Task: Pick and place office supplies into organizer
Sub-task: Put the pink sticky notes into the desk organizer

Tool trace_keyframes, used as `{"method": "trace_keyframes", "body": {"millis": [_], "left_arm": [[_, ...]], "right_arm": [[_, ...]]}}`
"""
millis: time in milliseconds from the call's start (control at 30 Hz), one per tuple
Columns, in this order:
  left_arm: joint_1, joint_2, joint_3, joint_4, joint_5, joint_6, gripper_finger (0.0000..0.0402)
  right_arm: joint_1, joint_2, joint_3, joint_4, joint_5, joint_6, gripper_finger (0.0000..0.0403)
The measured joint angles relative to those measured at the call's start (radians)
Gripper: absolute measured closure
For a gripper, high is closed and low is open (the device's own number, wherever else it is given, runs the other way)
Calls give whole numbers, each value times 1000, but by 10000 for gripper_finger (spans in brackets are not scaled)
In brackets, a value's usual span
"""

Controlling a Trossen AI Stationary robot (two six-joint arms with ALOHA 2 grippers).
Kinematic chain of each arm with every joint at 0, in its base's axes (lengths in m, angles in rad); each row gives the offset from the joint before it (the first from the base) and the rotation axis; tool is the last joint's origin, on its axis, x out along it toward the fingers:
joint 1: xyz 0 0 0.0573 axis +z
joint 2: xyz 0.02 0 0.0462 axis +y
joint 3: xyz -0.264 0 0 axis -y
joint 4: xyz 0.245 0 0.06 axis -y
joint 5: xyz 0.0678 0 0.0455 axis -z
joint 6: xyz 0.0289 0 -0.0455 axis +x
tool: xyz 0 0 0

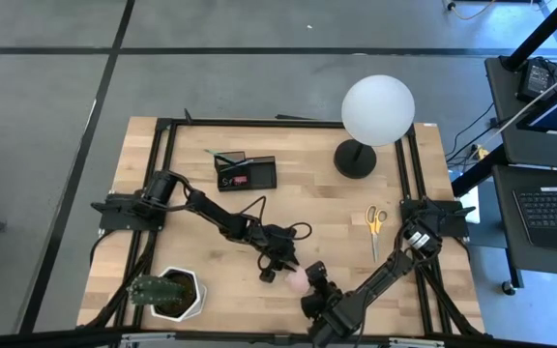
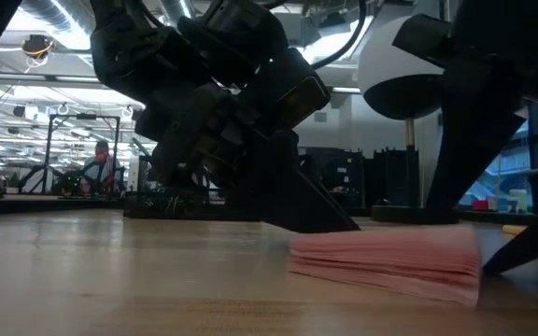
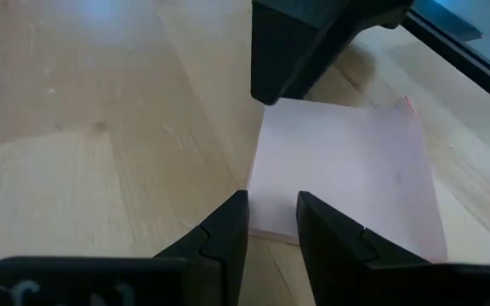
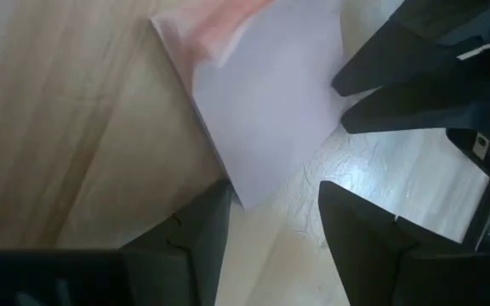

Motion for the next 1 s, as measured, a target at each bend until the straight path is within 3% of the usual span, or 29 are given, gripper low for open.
{"method": "trace_keyframes", "body": {"millis": [567, 733, 1000], "left_arm": [[-1, 0, 0, 1, 14, -5, 304], [-1, 0, 0, 0, 14, -5, 304], [2, 0, 0, -10, 0, 3, 304]], "right_arm": [[-11, 9, 39, 21, 61, 93, 217], [-13, 7, 43, 20, -8, 29, 216], [0, 6, 44, 21, -19, 14, 217]]}}
